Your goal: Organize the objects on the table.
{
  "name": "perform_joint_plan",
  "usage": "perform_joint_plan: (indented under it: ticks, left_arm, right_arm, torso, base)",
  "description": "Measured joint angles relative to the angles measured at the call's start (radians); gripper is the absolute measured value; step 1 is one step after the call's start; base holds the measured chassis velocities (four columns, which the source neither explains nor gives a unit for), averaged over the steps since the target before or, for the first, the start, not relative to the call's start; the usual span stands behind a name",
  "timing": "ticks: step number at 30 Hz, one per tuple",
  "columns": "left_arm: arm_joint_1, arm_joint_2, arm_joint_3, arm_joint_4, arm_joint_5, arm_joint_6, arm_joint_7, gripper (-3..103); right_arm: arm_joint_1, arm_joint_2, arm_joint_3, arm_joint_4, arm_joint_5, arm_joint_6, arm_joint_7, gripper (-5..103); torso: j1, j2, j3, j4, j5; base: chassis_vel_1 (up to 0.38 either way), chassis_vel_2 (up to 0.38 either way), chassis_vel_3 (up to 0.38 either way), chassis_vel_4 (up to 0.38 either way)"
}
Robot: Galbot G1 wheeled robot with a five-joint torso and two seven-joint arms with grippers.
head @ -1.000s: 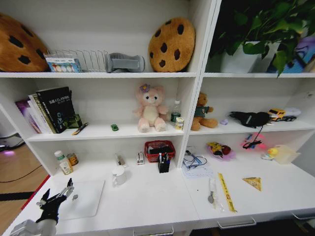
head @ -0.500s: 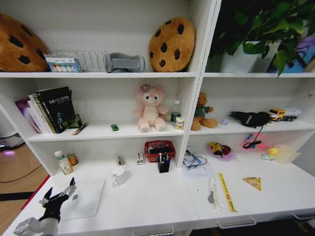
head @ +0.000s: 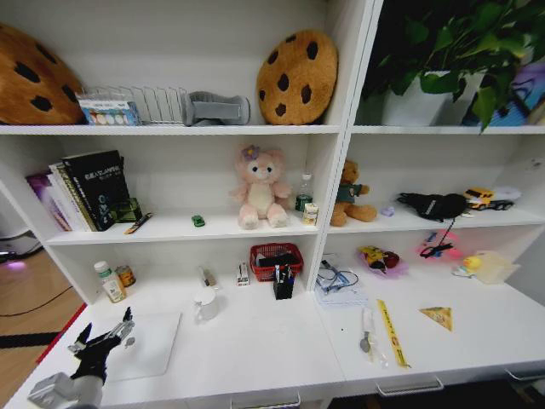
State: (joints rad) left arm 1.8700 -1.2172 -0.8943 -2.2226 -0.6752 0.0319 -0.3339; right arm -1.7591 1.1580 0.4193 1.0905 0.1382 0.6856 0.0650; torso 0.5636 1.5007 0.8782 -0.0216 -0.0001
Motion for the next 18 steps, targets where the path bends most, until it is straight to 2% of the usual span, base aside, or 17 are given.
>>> perform_joint_plan:
  ticks: [5, 10, 18]
  left_arm:
    - [0.001, -0.006, 0.003, -0.017, 0.015, 0.013, -0.013, 100]
    - [0.002, -0.006, 0.005, -0.019, 0.019, 0.014, -0.016, 100]
    - [0.003, -0.003, 0.008, -0.021, 0.028, 0.017, -0.023, 100]
  right_arm:
    - [0.158, 0.000, -0.057, -0.136, 0.028, -0.012, -0.006, 31]
    - [0.185, -0.001, -0.067, -0.156, 0.028, -0.012, -0.008, 31]
    - [0.268, 0.004, -0.099, -0.213, 0.040, -0.020, -0.014, 31]
  torso:
    - [0.000, 0.000, 0.000, 0.0003, 0.0002]
    - [0.000, 0.000, 0.000, 0.0007, 0.0002]
    - [0.000, 0.000, 0.000, 0.0002, -0.0003]
  base:
    - [0.000, 0.000, 0.000, 0.000]
    - [0.000, 0.000, 0.000, 0.000]
    - [0.000, 0.000, 0.000, 0.000]
